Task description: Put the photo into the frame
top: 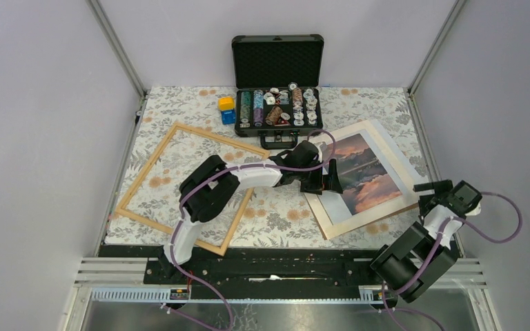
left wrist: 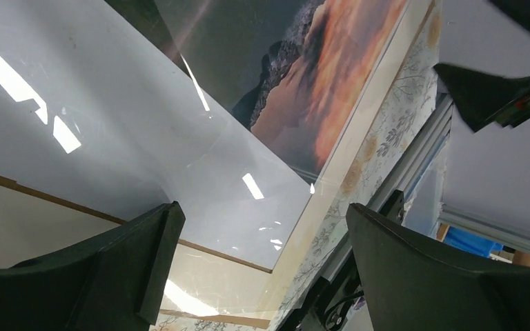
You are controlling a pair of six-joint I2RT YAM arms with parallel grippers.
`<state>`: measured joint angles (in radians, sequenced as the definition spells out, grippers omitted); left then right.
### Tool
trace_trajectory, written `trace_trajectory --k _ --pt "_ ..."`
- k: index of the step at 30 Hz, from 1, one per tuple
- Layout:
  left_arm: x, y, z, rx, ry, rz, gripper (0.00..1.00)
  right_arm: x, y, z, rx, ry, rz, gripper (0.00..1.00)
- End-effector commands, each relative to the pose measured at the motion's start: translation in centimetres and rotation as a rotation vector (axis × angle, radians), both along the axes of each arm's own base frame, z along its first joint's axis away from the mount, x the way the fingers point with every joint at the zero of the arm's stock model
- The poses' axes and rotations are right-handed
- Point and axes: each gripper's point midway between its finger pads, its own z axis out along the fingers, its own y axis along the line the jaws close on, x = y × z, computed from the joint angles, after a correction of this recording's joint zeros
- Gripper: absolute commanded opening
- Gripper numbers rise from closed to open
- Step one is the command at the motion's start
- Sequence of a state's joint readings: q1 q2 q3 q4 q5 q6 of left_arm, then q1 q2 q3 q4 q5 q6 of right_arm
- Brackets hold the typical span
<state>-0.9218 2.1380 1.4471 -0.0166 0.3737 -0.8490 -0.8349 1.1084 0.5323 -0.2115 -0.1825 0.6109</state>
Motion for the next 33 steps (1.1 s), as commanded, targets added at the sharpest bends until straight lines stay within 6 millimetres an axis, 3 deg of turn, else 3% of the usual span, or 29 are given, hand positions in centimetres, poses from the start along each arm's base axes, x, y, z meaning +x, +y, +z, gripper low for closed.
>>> trace_trajectory --k 1,6,12,23,33 --pt "-0.4 -0.7 -0.1 -0.012 0.05 -0.006 0.99 -0.3 2.4 -1.4 0.11 -0.074 0.05 1.0" --pt "-0.9 -0.6 -1.9 0.005 0.097 -0.004 0.99 -1.1 5.2 -3.2 0.176 -0.094 0.103 0.99" --pt "-1.2 0.5 -3.3 0.035 0.118 0.021 0.99 -0.9 8.1 -3.2 0.301 -0.14 0.179 0.94" --pt "-1.5 0.5 -5.0 0.015 0.157 0.031 0.99 0.2 11.6 -0.2 0.374 -0.302 0.364 0.94" --pt "-1.6 0.4 -5.3 -0.003 0.166 0.028 0.99 0.1 13.7 3.5 0.404 -0.359 0.397 0.94"
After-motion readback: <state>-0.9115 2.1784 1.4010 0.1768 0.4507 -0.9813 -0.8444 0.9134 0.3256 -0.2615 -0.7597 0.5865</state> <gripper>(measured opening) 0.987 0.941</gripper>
